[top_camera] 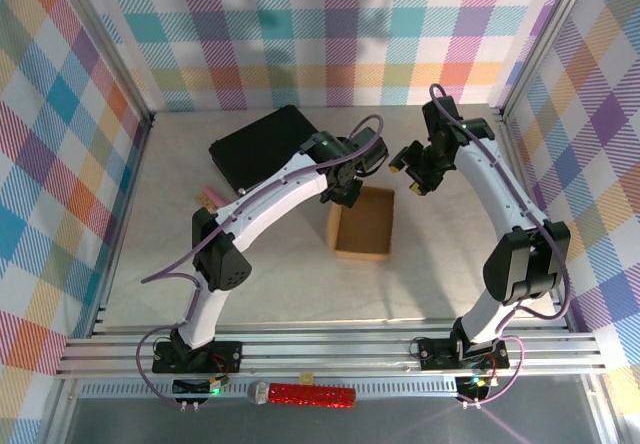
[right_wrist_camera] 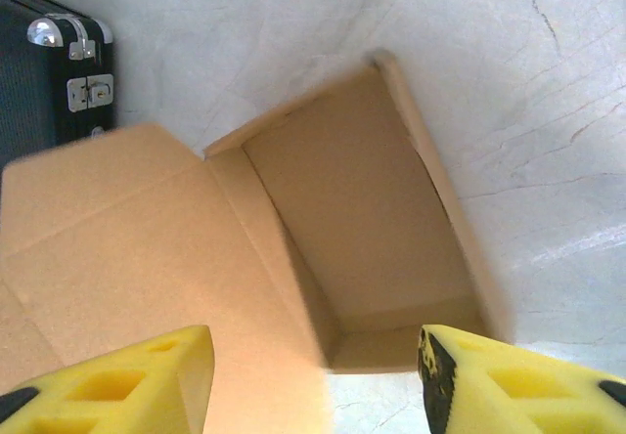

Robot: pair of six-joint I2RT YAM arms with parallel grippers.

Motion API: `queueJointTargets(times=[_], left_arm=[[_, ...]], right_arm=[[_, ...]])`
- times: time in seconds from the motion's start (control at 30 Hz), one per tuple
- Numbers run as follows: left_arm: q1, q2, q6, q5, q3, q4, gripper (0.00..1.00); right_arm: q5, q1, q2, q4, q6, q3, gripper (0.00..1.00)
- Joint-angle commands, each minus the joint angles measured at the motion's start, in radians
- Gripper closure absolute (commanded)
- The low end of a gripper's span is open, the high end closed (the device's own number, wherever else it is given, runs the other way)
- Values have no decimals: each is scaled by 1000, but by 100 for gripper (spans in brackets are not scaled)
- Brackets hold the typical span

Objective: Fold the paper box

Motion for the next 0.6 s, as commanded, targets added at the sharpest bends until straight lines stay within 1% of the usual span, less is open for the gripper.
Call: queueJointTargets(times=[0.0,0.1,0.2,0.33,0.37,0.4,0.47,0.53,0.57], left_arm=[[1,-17,133,-40,57,-30,100],[1,-56,277,-36,19,11,100],[16,-118,420,-18,-56,80,100],[77,-169,494,96,-111,136,100],[88,-178,516,131,-127,144,100],[101,-190,541,164,-153,157,100],[126,-209,588,189,-211,186,100],[165,-236,653,263,-284,234,100],[185,-250,683,312,-320,257,100]], right_arm=[[-2,-21,15,-63,8,41,44],[-8,-29,7,-57,-23,54,44],[-49,-30,-23,36,-138,32,48],[-65,-34,-90,241,-355,-79,41],[-81,-37,-110,301,-405,-119,41],[-103,-38,-137,392,-466,-181,41],[-145,-46,-197,580,-572,-319,42],[-251,-62,-259,843,-686,-501,42],[-303,-71,-275,958,-728,-573,39]])
